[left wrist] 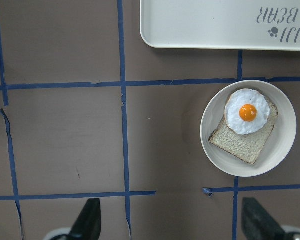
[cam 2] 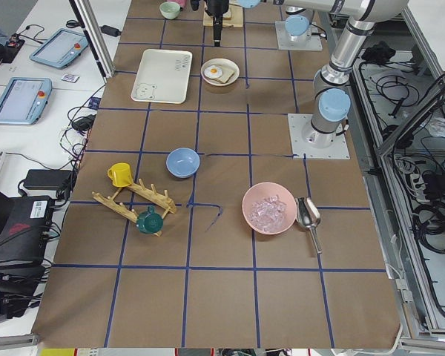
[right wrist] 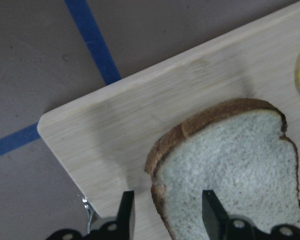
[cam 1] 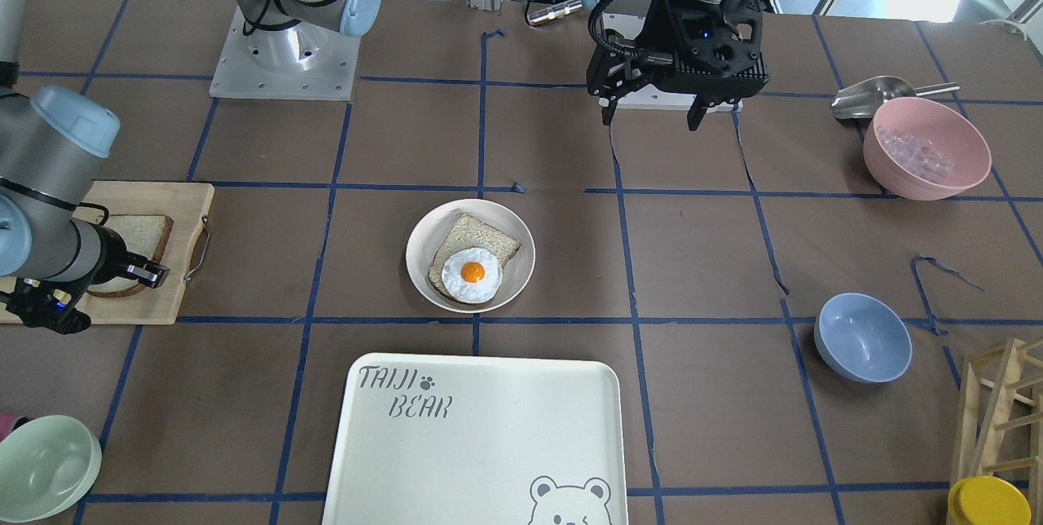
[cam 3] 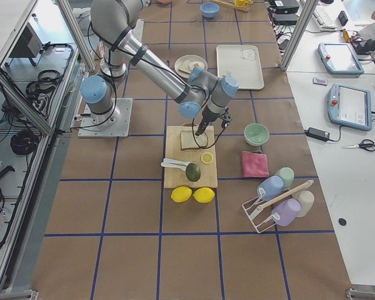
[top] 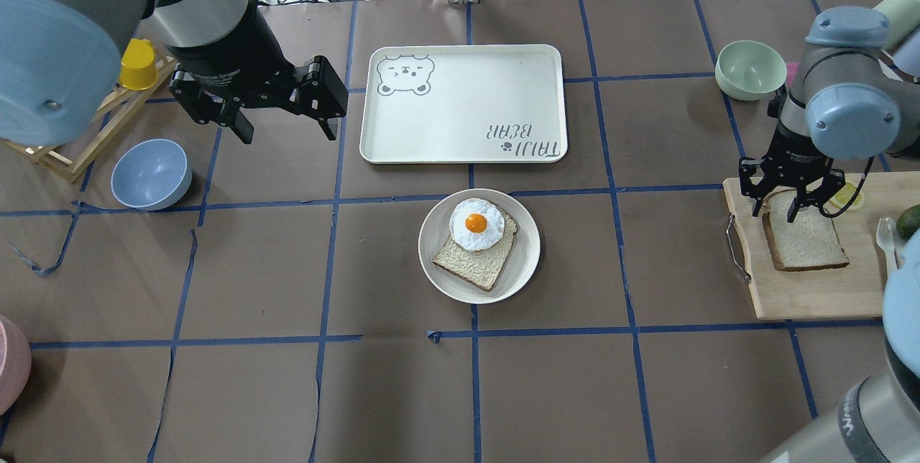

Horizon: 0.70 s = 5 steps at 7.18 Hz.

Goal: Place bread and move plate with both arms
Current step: 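Lower the right gripper onto the bread slice and close on its crust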

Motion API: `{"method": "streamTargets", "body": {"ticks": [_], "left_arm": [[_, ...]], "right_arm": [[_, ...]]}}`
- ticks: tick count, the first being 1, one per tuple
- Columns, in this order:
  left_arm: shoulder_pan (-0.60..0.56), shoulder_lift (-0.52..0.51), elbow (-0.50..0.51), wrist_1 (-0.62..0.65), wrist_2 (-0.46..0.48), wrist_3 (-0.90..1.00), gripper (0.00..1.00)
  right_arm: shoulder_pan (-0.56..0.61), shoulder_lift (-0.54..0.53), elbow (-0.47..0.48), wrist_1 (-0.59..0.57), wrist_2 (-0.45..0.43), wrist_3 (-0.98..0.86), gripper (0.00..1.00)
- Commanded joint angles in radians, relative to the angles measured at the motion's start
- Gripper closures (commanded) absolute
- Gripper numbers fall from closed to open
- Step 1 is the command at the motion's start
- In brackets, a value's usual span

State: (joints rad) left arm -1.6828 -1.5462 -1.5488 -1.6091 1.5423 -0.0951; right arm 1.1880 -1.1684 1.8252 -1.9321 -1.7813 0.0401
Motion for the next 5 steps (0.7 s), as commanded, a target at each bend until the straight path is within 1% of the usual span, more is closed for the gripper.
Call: {"method": "streamTargets", "body": {"ticks": [1, 2, 3, 4, 5], "left_arm": [[0.0, 0.0, 0.0, 0.0, 0.001, 0.0, 0.0], [0.002, 0.0, 0.001, 0.0, -0.001, 0.0, 0.0], [0.0, 0.0, 0.001, 0.0, -0.001, 0.0, 0.0], [0.0, 0.0, 0.001, 0.0, -0.001, 0.0, 0.0], [0.0, 0.0, 0.0, 0.0, 0.001, 0.0, 0.0]], "right_arm": [[-0.001, 0.012, -0.001, -0.001, 0.002, 0.003, 0.48], [-0.001, 0.013, -0.003, -0.001, 0.0, 0.003, 0.5], [-0.001, 0.013, -0.001, 0.001, 0.0, -0.003, 0.79], [-0.001, 0.013, -0.001, 0.001, 0.0, -0.003, 0.97], [-0.001, 0.012, -0.003, 0.004, 0.002, -0.006, 1.0]]}}
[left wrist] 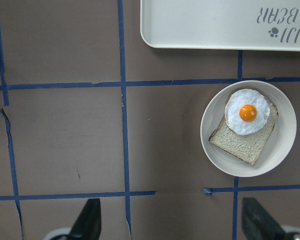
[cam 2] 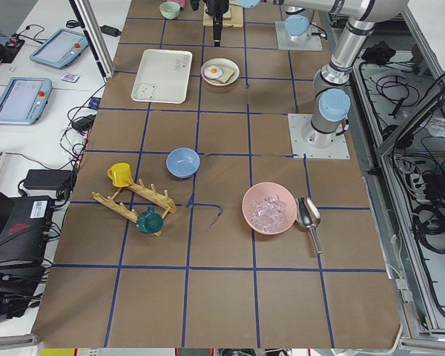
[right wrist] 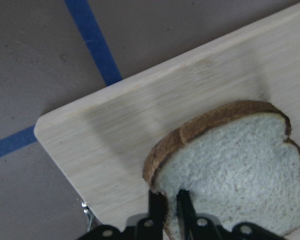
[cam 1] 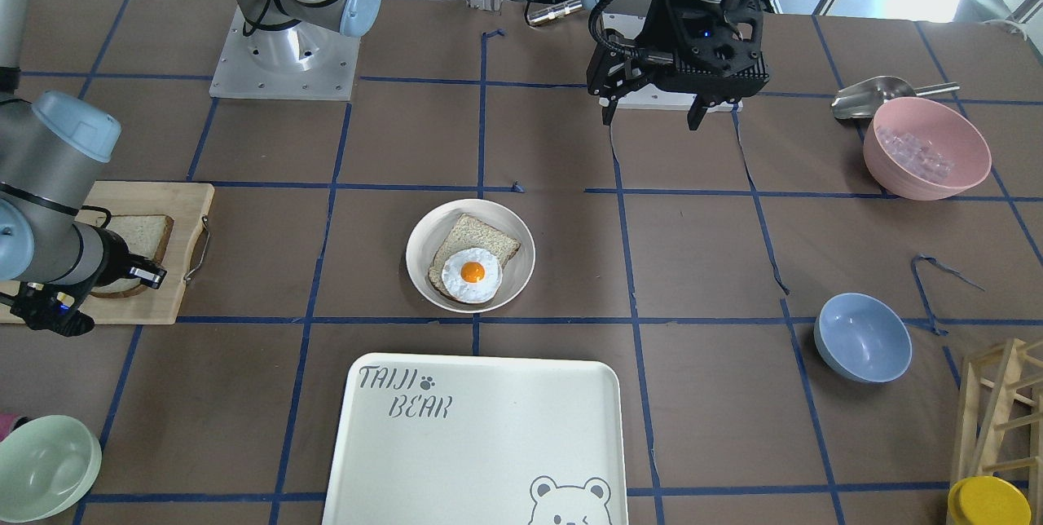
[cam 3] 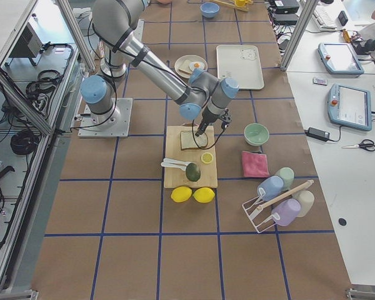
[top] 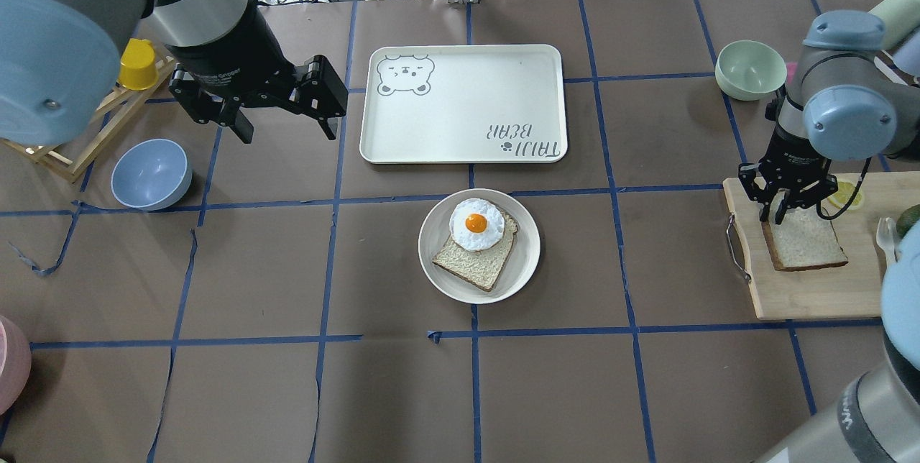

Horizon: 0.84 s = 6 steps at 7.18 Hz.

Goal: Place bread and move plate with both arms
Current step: 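Lower the right gripper onto the bread slice and close on its crust, then lift the bread slice with the right gripper toward the egg plate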

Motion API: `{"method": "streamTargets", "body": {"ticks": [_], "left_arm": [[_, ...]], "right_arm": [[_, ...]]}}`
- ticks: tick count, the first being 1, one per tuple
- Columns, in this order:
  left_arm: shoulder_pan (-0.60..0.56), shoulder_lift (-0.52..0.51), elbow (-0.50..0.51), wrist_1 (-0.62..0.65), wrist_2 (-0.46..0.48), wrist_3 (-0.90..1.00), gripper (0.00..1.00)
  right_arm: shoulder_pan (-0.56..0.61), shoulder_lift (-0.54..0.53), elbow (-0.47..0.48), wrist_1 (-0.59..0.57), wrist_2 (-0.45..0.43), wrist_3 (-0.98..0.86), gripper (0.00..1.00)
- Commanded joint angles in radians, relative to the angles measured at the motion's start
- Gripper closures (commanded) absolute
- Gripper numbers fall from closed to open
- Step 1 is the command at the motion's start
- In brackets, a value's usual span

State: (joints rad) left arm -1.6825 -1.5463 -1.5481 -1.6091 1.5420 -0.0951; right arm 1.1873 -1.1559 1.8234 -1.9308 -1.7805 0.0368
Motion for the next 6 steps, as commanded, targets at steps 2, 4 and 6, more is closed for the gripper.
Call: {"method": "streamTargets", "body": {"ticks": [2, 4, 6], "left_arm": [[0.0, 0.0, 0.0, 0.0, 0.0, 0.0, 0.0], [0.001, 0.0, 0.0, 0.0, 0.0, 0.0, 0.0], [0.0, 0.0, 0.0, 0.0, 0.0, 0.0, 0.0]], "right_arm": [[0.0, -0.002, -0.006, 0.007, -0.004, -0.009, 1.0], [0.0, -0.03, -0.018, 0.047, -0.008, -0.008, 1.0], [0.009, -0.067, -0.065, 0.151, -0.001, 0.006, 1.0]]}}
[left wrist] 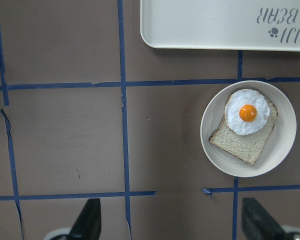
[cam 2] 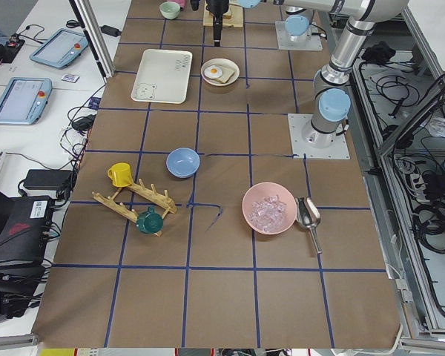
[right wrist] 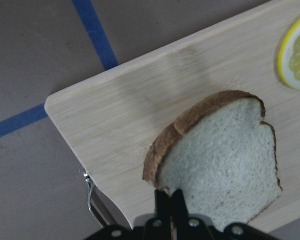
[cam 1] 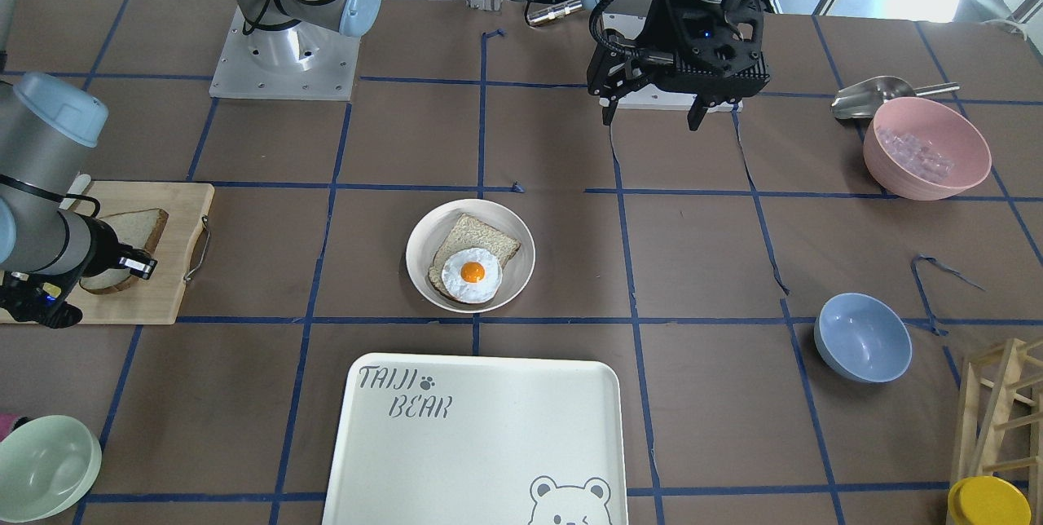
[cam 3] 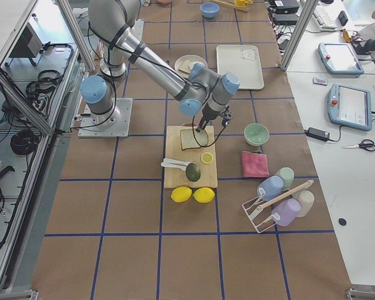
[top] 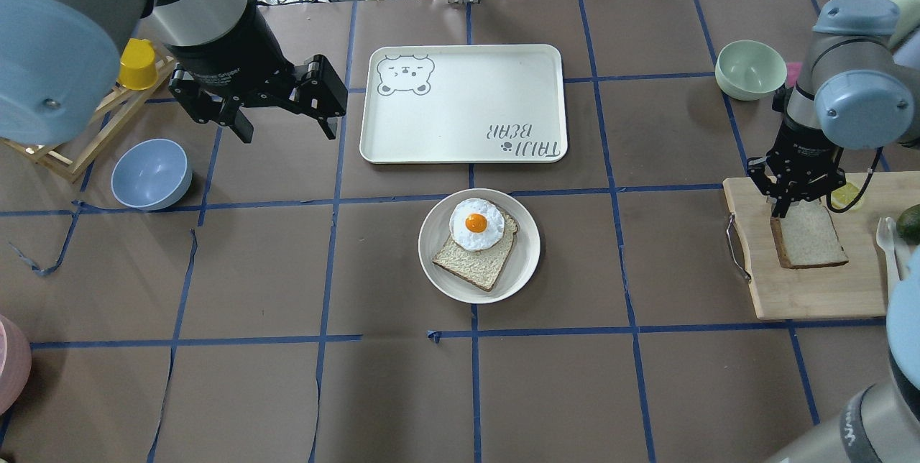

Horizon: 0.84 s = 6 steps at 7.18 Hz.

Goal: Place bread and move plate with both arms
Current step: 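Lift the bread slice with the right gripper toward the egg plate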

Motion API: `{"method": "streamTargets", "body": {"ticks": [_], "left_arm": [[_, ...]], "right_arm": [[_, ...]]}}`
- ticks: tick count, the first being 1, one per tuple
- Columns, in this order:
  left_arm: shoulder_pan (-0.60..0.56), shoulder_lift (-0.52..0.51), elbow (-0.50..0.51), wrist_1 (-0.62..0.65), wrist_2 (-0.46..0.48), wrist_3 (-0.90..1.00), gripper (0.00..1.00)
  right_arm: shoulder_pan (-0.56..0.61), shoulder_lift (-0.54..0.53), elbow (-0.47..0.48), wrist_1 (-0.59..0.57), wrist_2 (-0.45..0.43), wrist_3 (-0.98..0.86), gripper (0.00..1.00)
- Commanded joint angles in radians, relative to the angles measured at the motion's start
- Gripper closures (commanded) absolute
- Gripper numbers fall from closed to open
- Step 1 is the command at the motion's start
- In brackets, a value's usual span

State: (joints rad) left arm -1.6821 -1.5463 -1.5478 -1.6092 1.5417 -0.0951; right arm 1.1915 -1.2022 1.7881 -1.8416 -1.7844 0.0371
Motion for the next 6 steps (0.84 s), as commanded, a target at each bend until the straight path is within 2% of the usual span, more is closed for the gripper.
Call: {"method": "streamTargets", "body": {"ticks": [1, 2, 4, 6], "left_arm": [[0.001, 0.0, 0.0, 0.0, 0.0, 0.0, 0.0], [-0.001, 0.0, 0.0, 0.0, 0.0, 0.0, 0.0], [0.001, 0.0, 0.0, 0.0, 0.0, 0.0, 0.0], [0.001, 0.0, 0.0, 0.0, -0.002, 0.0, 0.0]], "right_arm": [[0.014, -0.032, -0.073, 0.13, 0.003, 0.007, 1.0], [0.031, -0.051, -0.129, 0.209, 0.006, 0.024, 1.0], [0.159, -0.054, -0.244, 0.344, 0.054, 0.187, 1.0], [0.322, -0.051, -0.283, 0.375, 0.159, 0.42, 1.0]]}}
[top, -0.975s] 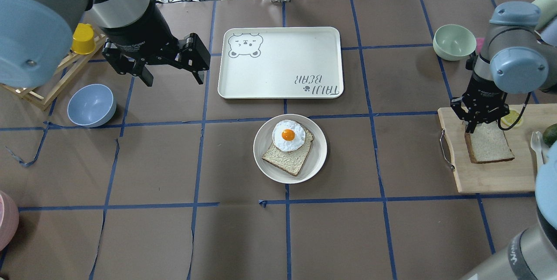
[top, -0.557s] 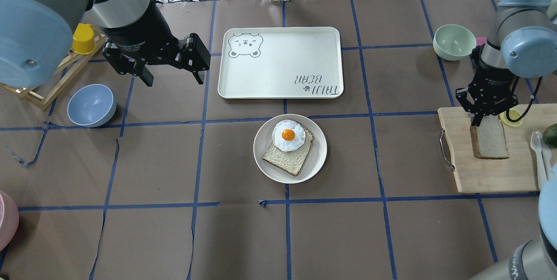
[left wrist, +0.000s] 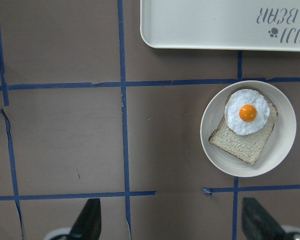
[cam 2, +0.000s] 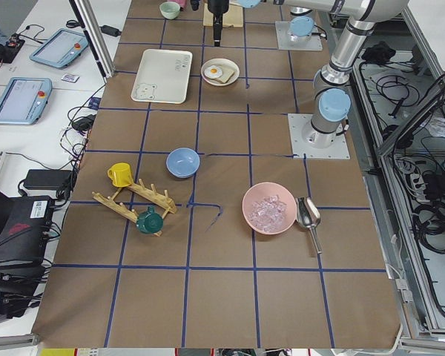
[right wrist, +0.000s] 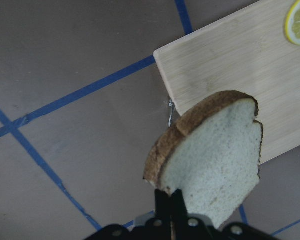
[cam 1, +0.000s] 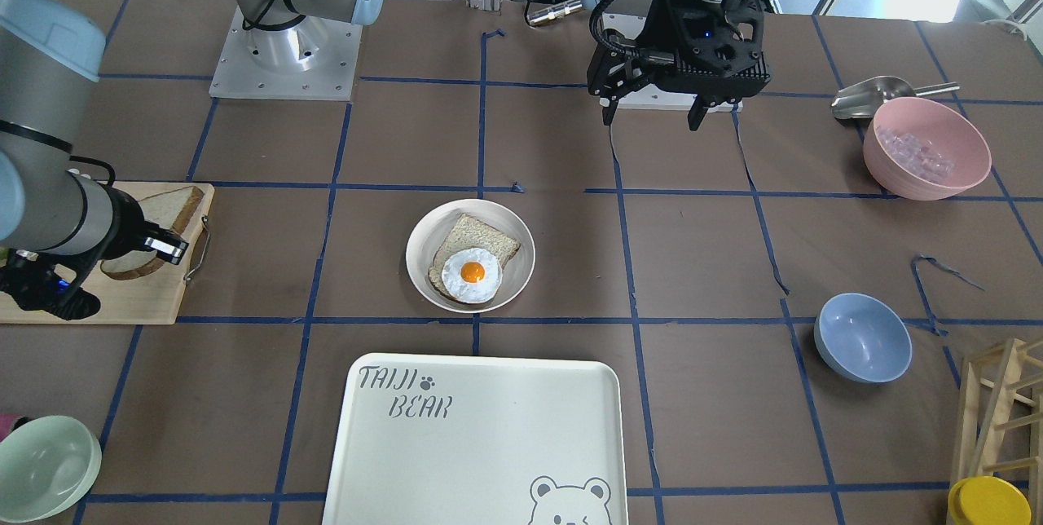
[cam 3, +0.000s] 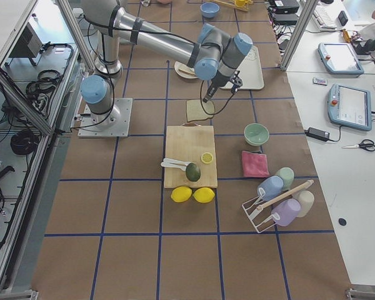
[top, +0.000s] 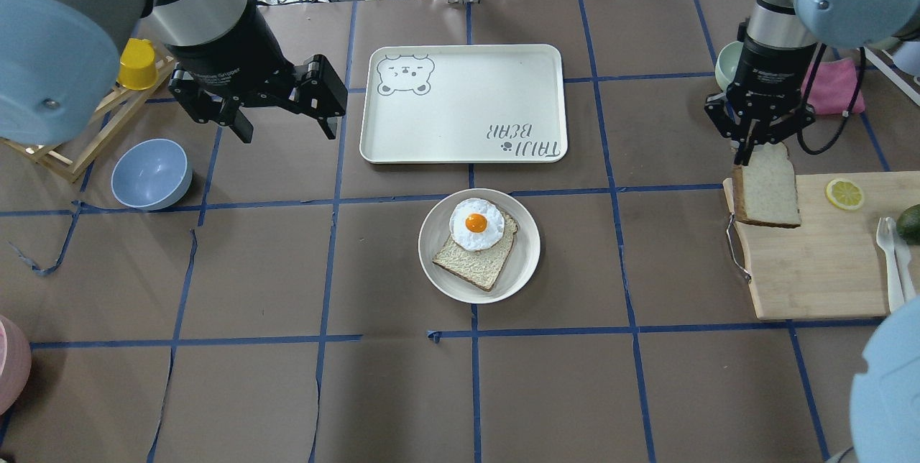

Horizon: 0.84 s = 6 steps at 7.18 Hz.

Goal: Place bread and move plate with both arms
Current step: 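Lift the bread slice with the right gripper toward the egg plate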

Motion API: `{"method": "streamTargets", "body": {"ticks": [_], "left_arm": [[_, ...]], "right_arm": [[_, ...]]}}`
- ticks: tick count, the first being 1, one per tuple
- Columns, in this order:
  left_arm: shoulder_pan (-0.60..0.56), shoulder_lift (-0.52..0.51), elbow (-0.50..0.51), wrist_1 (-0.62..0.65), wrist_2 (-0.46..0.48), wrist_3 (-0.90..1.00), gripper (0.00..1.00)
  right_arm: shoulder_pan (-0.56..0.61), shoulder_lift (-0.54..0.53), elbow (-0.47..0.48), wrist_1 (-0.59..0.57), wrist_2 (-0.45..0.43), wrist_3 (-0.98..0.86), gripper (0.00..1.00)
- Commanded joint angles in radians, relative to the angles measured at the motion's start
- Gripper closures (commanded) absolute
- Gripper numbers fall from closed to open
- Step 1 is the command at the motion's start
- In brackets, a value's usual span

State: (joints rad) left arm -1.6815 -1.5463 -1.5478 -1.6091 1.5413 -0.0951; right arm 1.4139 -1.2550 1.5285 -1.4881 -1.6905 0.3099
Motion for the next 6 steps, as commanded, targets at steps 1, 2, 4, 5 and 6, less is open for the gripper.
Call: {"method": "streamTargets", "body": {"ticks": [1, 2, 4, 5, 6], "left_arm": [[0.0, 0.0, 0.0, 0.0, -0.001, 0.0, 0.0], [0.0, 0.0, 0.0, 0.0, -0.001, 0.0, 0.0], [0.0, 0.0, 0.0, 0.0, -0.001, 0.0, 0.0], [0.0, 0.0, 0.0, 0.001, -0.001, 0.0, 0.0], [0.0, 0.0, 0.0, 0.002, -0.001, 0.0, 0.0]], "right_arm": [[0.176, 0.014, -0.024, 0.012, 0.134, 0.279, 1.0], [0.247, 0.032, -0.024, -0.035, 0.205, 0.393, 1.0], [0.386, 0.084, -0.025, -0.142, 0.268, 0.606, 1.0], [0.431, 0.11, -0.025, -0.196, 0.291, 0.686, 1.0], [0.465, 0.136, -0.024, -0.23, 0.292, 0.74, 1.0]]}}
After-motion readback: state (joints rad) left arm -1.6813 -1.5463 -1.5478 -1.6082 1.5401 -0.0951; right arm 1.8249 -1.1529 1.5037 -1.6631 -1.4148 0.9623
